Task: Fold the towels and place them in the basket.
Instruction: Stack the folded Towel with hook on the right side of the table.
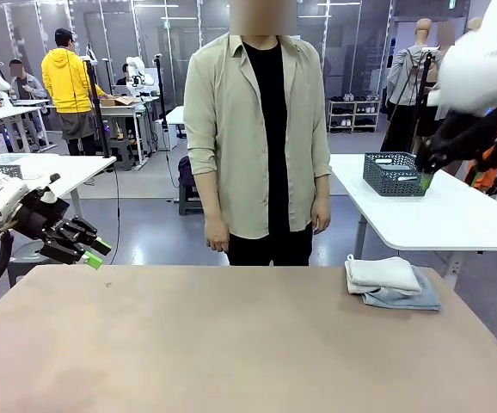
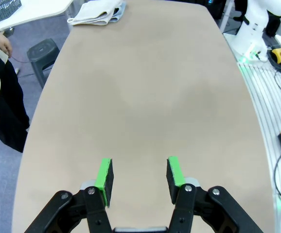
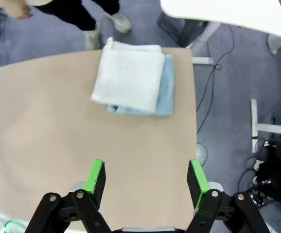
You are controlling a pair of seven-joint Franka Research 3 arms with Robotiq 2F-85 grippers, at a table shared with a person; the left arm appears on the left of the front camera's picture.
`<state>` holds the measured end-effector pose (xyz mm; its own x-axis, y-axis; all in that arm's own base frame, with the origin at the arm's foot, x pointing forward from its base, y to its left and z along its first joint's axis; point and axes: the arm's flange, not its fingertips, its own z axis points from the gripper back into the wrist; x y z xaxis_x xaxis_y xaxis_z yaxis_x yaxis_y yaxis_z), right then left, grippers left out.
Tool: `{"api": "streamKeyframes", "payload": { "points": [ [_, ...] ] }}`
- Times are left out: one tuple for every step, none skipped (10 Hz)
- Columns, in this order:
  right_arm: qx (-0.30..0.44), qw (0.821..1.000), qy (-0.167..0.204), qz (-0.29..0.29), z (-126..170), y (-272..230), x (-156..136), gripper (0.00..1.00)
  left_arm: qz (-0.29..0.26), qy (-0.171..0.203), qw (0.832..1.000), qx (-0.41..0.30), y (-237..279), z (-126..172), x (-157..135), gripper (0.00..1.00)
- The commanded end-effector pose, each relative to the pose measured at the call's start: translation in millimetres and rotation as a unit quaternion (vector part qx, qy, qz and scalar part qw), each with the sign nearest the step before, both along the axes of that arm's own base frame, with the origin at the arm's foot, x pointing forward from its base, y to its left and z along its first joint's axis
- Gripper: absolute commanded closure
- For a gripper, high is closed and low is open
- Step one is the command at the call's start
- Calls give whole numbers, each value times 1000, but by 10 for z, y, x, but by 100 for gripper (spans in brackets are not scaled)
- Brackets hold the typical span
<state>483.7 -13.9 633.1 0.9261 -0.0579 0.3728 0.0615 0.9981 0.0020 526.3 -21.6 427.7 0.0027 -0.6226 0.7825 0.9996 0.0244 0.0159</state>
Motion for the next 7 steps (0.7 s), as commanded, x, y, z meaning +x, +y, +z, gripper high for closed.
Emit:
{"api": "streamKeyframes", "payload": {
  "points": [
    [21,1000,15,17,87,-24,-358,16,0,-1,1000,0,-1,10,-18,43],
    [16,1000,15,14,195,17,-602,16,0,-1,1000,0,-1,10,-18,43],
    [6,1000,10,23,243,58,-796,16,0,-1,1000,0,-1,10,-18,43],
    [-3,999,10,32,211,84,-916,16,0,-1,1000,0,-1,10,-18,43],
    [-3,999,13,49,158,85,-955,16,0,-1,1000,0,-1,10,-18,43],
    [7,999,1,54,119,74,-925,16,0,-1,1000,0,-1,10,-18,43],
    [8,1000,13,25,303,114,-922,16,0,-1,1000,0,-1,10,-18,43]
  ]
}}
